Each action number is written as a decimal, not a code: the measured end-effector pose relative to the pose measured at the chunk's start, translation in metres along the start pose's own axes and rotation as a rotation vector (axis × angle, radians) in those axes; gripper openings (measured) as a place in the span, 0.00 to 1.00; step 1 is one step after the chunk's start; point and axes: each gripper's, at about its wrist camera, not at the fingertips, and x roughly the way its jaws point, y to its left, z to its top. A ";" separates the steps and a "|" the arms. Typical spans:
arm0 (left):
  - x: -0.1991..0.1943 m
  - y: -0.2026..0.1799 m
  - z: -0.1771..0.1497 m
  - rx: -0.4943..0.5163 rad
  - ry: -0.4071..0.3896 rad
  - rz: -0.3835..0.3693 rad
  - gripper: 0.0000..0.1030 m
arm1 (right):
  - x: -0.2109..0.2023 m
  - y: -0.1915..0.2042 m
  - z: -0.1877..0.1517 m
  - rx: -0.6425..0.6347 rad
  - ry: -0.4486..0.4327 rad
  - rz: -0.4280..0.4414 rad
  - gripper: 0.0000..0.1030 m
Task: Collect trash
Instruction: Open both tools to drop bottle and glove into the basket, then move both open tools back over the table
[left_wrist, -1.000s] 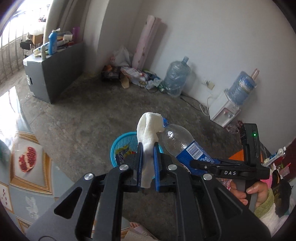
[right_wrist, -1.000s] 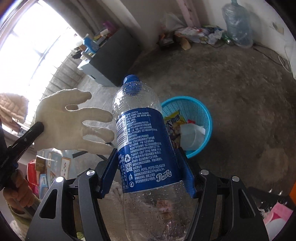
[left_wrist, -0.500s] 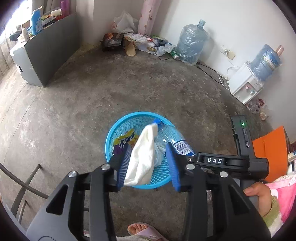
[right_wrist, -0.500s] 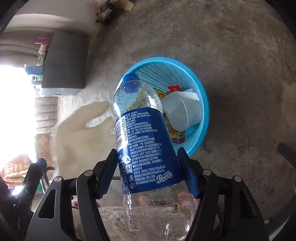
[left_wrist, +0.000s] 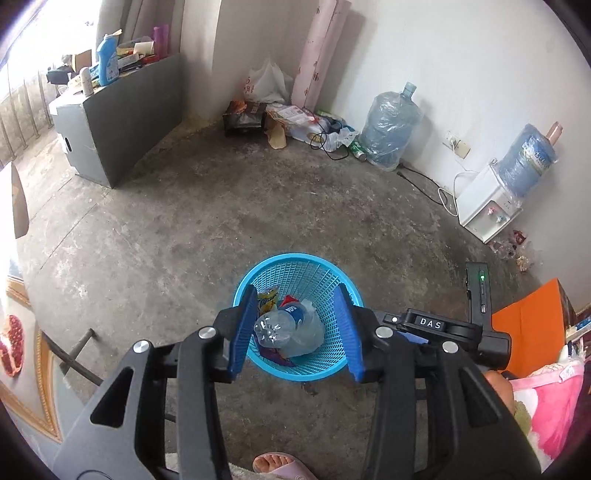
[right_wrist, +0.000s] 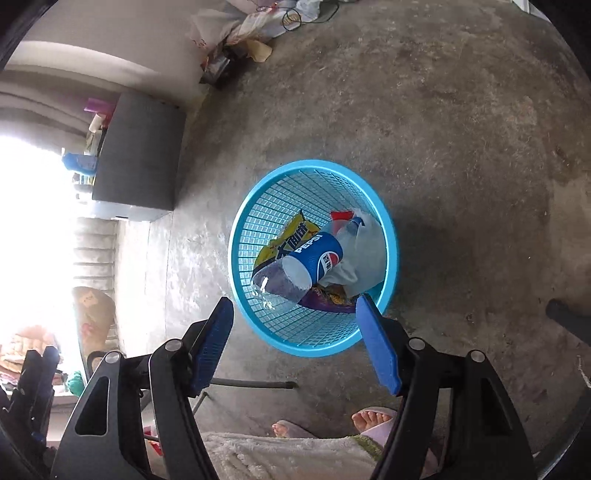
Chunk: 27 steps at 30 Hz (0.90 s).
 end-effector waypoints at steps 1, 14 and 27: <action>-0.011 0.001 -0.002 0.002 -0.010 -0.002 0.40 | -0.008 0.003 -0.004 -0.019 -0.011 -0.011 0.65; -0.187 0.052 -0.069 -0.043 -0.265 0.085 0.42 | -0.087 0.102 -0.078 -0.388 -0.106 0.026 0.66; -0.363 0.162 -0.239 -0.364 -0.469 0.526 0.42 | -0.099 0.227 -0.187 -0.783 0.058 0.267 0.66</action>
